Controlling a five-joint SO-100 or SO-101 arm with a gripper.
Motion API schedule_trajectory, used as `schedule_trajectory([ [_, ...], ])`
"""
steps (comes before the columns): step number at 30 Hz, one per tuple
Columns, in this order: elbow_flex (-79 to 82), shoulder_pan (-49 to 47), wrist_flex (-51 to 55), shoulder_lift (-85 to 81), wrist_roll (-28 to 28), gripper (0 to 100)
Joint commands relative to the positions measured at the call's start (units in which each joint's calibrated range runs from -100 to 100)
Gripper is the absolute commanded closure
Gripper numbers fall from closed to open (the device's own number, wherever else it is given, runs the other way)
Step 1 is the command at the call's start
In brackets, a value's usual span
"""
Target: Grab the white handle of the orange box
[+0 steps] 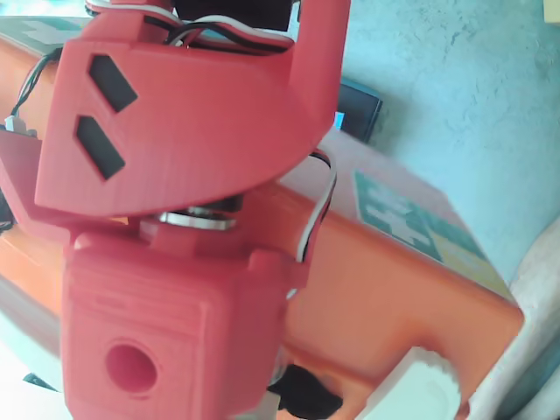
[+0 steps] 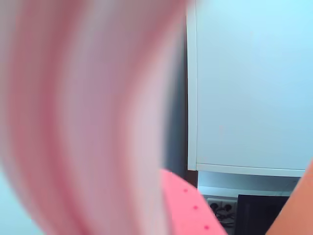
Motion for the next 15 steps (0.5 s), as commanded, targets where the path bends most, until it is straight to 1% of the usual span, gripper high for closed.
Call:
schedule_trajectory([
  [1, 12.7, 0.6, 0.4, 2.4, -0.2, 98],
  [15, 12.7, 0.8, 0.0, 2.7, -0.2, 98],
])
